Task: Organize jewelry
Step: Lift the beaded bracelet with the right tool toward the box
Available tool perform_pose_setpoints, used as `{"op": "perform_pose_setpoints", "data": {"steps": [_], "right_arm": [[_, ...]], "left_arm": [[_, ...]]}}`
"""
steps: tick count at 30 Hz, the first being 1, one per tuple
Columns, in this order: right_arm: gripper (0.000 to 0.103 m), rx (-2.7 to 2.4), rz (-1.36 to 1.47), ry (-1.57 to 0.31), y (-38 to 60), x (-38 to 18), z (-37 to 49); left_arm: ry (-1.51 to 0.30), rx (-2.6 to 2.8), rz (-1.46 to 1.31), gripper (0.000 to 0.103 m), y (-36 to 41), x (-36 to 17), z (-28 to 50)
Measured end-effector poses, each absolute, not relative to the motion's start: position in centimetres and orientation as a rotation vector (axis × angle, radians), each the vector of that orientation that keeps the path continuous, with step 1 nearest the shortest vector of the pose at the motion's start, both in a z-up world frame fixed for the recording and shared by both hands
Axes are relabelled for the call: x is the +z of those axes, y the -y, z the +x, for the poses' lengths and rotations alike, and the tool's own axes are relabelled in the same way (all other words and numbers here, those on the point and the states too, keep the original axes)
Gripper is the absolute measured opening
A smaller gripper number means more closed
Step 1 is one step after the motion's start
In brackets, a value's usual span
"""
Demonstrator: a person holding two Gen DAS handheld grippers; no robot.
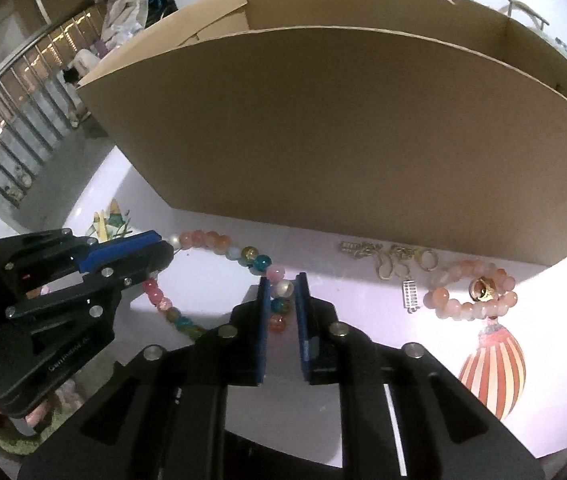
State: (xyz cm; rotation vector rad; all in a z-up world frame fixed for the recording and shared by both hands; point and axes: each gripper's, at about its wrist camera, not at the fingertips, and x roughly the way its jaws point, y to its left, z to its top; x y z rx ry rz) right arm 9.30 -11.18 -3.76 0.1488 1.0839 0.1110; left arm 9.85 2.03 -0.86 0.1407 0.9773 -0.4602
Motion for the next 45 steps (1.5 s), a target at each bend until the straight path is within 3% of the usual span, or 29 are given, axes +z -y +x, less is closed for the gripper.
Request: {"op": "perform_pose_setpoints", "data": {"steps": [14, 24, 30, 35, 45], "right_arm": [[0.010, 0.128, 0.278, -0.972, 14.2, -0.5, 6.3], [0.010, 0.173, 0.242, -0.750, 15.1, 8.6, 3.6], [0.010, 0.221, 0.224, -0.671, 16.7, 13.1, 7.8], [0.010, 0.275, 0.280, -0.814, 18.1, 11.6, 15.6], [0.010, 0.293, 0.346, -1.215, 17.4, 1.6, 25.9]], "left_arm": [[-0.900, -0.492, 0.109, 0.009, -2.4, 3.1, 7.3], [-0.700, -0.575, 0.089, 0.009, -2.0, 12.8, 5.1], [-0.580, -0.595, 0.126, 0.009, -0.4, 18.1, 8.2], [-0.651, -0.559, 0.182, 0.009, 1.8, 16.9, 14.9], [-0.946, -0.489, 0.245, 0.009, 3.0, 9.0, 23.5]]}}
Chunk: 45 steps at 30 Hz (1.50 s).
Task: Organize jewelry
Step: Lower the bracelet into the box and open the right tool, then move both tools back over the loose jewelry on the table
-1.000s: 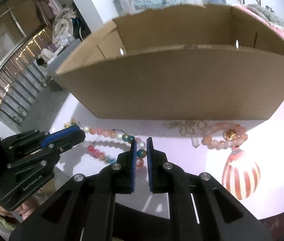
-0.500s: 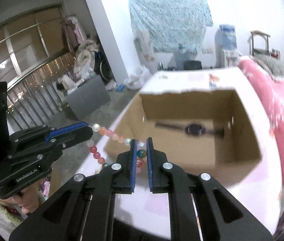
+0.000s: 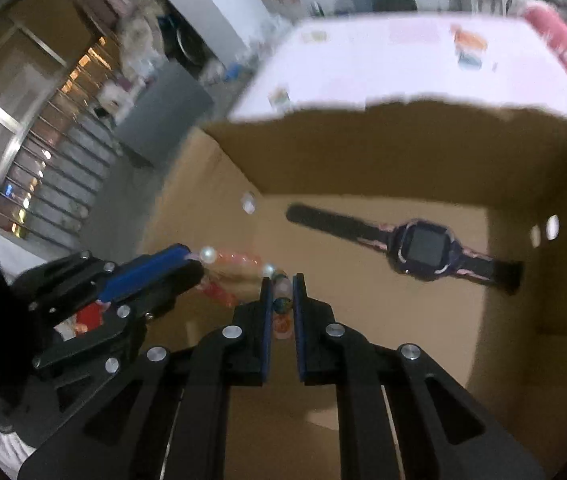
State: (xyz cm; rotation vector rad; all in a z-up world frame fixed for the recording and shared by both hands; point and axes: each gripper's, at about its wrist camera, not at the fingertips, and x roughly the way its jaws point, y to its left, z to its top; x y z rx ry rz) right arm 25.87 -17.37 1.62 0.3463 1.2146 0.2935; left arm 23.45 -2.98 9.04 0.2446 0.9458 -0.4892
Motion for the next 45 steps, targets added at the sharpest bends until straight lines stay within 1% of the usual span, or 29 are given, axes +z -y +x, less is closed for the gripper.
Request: {"op": "perform_pose_setpoints", "data": {"steps": [2, 3, 4, 6, 7, 8, 9, 10, 11, 12, 13, 14, 15, 17, 19, 20, 25, 29, 31, 35, 42, 45], "right_arm": [[0.011, 0.288, 0.345, -1.232, 17.3, 0.9, 26.3], [0.011, 0.290, 0.355, -1.232, 17.4, 0.8, 26.3], [0.011, 0.294, 0.367, -1.231, 17.6, 0.8, 26.3], [0.016, 0.290, 0.389, -1.228, 18.0, 0.7, 26.1], [0.023, 0.281, 0.388, -1.216, 18.1, 0.9, 25.8], [0.027, 0.272, 0.379, -1.199, 18.2, 1.2, 25.3], [0.029, 0.266, 0.370, -1.183, 18.6, 1.7, 25.6], [0.033, 0.264, 0.358, -1.162, 18.8, 2.3, 25.1], [0.041, 0.268, 0.350, -1.135, 18.9, 3.0, 24.4], [0.045, 0.273, 0.349, -1.113, 19.2, 3.8, 23.9], [0.052, 0.275, 0.345, -1.077, 19.5, 4.7, 23.2], [0.059, 0.272, 0.339, -1.050, 19.8, 5.4, 22.6], [0.063, 0.260, 0.322, -1.009, 20.1, 6.5, 21.5], [0.071, 0.241, 0.297, -0.944, 20.5, 8.2, 19.8], [0.077, 0.220, 0.275, -0.883, 20.8, 9.8, 17.5], [0.079, 0.212, 0.265, -0.859, 20.9, 10.5, 16.5], [0.088, 0.132, 0.225, -0.750, 21.8, 13.3, 10.9], [0.096, 0.054, 0.189, -0.706, 22.2, 14.1, 6.5], [0.096, 0.005, 0.163, -0.706, 22.5, 13.9, 4.4], [0.096, -0.113, 0.109, -0.758, 23.3, 11.8, 1.6], [0.096, -0.297, 0.057, -0.967, 24.5, 4.4, 0.1], [0.096, -0.324, 0.078, -1.002, 24.8, 2.5, 0.3]], "left_arm": [[-0.955, -0.483, 0.243, 0.009, 2.7, 8.6, 23.7], [-0.955, -0.486, 0.244, 0.012, 2.6, 8.6, 23.5], [-0.953, -0.486, 0.245, 0.017, 2.5, 8.7, 23.5], [-0.943, -0.482, 0.248, 0.023, 2.3, 9.0, 23.2], [-0.936, -0.480, 0.248, 0.024, 2.2, 9.2, 23.1], [-0.930, -0.478, 0.247, 0.024, 2.0, 9.4, 23.0], [-0.922, -0.476, 0.237, 0.026, 1.7, 9.8, 22.8], [-0.914, -0.478, 0.227, 0.030, 1.4, 10.1, 22.6], [-0.900, -0.477, 0.212, 0.034, 1.1, 10.5, 22.2], [-0.885, -0.475, 0.197, 0.041, 0.7, 11.0, 21.8], [-0.869, -0.474, 0.181, 0.047, 0.3, 11.6, 21.3], [-0.852, -0.472, 0.166, 0.050, 0.0, 12.1, 20.8], [-0.829, -0.467, 0.150, 0.055, -0.5, 12.7, 19.9], [-0.796, -0.467, 0.130, 0.060, -1.1, 13.7, 18.5], [-0.753, -0.469, 0.110, 0.068, -1.8, 14.7, 16.4], [-0.739, -0.471, 0.103, 0.069, -2.1, 15.0, 15.6], [-0.696, -0.476, 0.065, 0.080, -3.4, 15.9, 11.5], [-0.694, -0.480, 0.059, 0.084, -4.1, 15.5, 8.7], [-0.700, -0.483, 0.059, 0.084, -4.2, 14.8, 7.5], [-0.758, -0.480, 0.064, 0.086, -4.0, 12.2, 5.9], [-0.879, -0.435, 0.106, 0.086, -2.3, 6.6, 5.5], [-0.883, -0.408, 0.130, 0.086, -1.7, 5.5, 6.1]]}}
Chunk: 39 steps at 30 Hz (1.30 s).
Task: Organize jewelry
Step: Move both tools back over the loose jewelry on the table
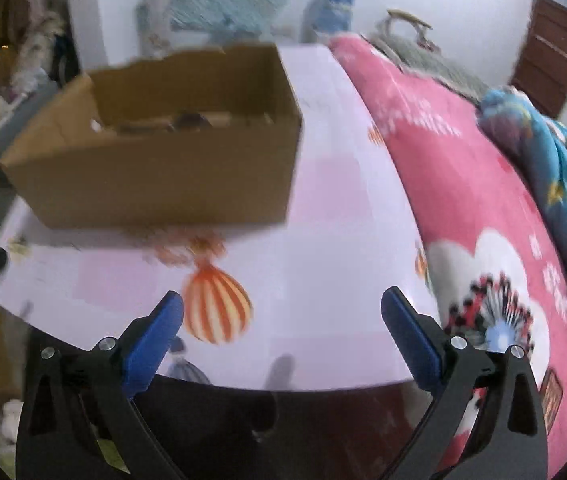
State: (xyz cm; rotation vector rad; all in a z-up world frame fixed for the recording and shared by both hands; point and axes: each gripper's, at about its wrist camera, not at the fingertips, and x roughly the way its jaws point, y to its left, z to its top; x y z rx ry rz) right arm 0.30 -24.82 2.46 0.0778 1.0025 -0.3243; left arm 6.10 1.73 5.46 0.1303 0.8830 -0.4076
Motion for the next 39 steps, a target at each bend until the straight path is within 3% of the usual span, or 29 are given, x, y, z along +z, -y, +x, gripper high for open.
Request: {"op": "perform_pose_setpoints", "data": {"steps": [9, 28, 39], "right_arm": [[0.096, -0.222, 0.248, -0.940, 27.0, 3.1, 4.1], [0.096, -0.145, 0.286, -0.934, 27.7, 3.9, 10.8], [0.096, -0.411, 0.279, -1.107, 30.3, -1.5, 9.2]], "left_arm": [[-0.899, -0.318, 0.138, 0.086, -1.9, 4.6, 10.1], [-0.881, -0.251, 0.031, 0.088, -4.0, 5.3, 15.4], [-1.028, -0.298, 0.137, 0.088, -2.4, 0.9, 14.1]]}}
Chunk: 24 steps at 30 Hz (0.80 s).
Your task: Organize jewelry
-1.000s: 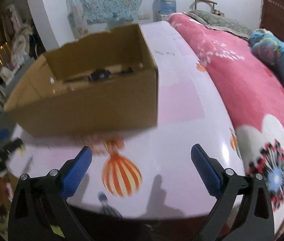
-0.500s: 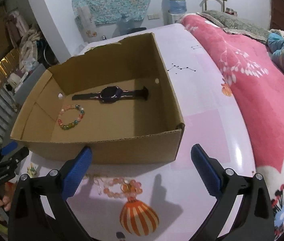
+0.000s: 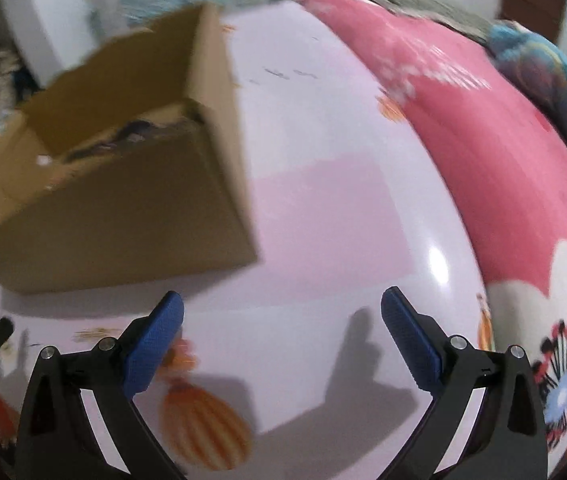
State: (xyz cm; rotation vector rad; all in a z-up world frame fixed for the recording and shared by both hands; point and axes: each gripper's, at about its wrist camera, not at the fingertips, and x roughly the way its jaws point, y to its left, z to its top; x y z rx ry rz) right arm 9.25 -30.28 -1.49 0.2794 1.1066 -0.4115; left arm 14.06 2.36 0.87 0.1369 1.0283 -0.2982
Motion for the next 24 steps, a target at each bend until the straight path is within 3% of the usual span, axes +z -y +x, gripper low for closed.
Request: {"op": "perform_pose_setpoints", "data": {"steps": [8, 24], "right_arm": [[0.096, -0.469, 0.115, -1.143, 29.0, -2.6, 10.2], [0.097, -0.447, 0.163, -1.164, 29.6, -2.8, 10.1]], "left_arm": [[-1.069, -0.264, 0.162, 0.095, -1.8, -0.6, 14.5], [-1.087, -0.259, 0.158, 0.096, -1.5, -0.3, 15.2]]}}
